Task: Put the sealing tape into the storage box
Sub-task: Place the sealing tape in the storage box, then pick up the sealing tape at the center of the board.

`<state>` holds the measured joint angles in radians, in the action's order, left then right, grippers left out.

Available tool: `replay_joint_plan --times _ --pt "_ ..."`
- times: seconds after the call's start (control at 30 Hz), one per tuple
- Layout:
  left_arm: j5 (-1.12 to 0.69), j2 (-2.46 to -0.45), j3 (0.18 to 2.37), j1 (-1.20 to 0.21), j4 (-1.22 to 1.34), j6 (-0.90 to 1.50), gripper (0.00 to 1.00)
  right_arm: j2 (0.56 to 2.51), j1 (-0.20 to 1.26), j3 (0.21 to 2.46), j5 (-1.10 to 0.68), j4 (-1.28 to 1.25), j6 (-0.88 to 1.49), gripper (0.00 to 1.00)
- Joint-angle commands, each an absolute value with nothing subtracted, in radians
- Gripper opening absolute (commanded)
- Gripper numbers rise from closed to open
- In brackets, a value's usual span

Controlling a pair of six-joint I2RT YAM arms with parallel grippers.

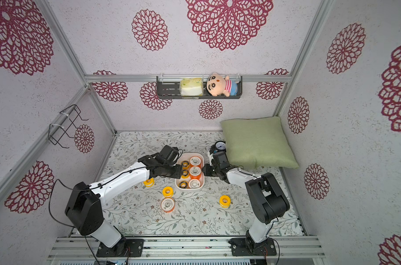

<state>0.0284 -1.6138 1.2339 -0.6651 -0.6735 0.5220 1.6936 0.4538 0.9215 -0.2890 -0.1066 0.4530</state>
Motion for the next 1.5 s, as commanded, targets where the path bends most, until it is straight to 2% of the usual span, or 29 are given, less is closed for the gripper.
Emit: replay_joint_plan --times 0.0,0.23,0.47,0.63,1.0,1.27,1.47 --pt "0.064 -1.535 1.151 -0.670 -0.665 0.563 0.51 1.649 0.443 0.926 -0.281 -0.100 0.442 0.23" --pt "0.048 -1.366 0.960 -0.670 -0.646 0.638 0.52 1.651 0.444 0.924 -0.283 -0.098 0.441 0.23" --pt "0.011 -1.278 0.822 -0.673 -0.667 0.706 0.53 1.649 0.443 0.925 -0.279 -0.096 0.442 0.23" --pt "0.012 -1.245 0.761 -0.676 -0.694 0.733 0.58 1.652 0.444 0.925 -0.279 -0.096 0.443 0.23" --pt "-0.022 -1.313 0.726 -0.689 -0.681 0.718 0.58 1.656 0.443 0.926 -0.276 -0.092 0.443 0.23" --pt "-0.025 -1.381 0.742 -0.708 -0.684 0.698 0.49 1.663 0.444 0.927 -0.278 -0.094 0.445 0.23" --pt "-0.021 -1.422 0.741 -0.714 -0.675 0.696 0.46 1.667 0.444 0.930 -0.281 -0.094 0.445 0.23"
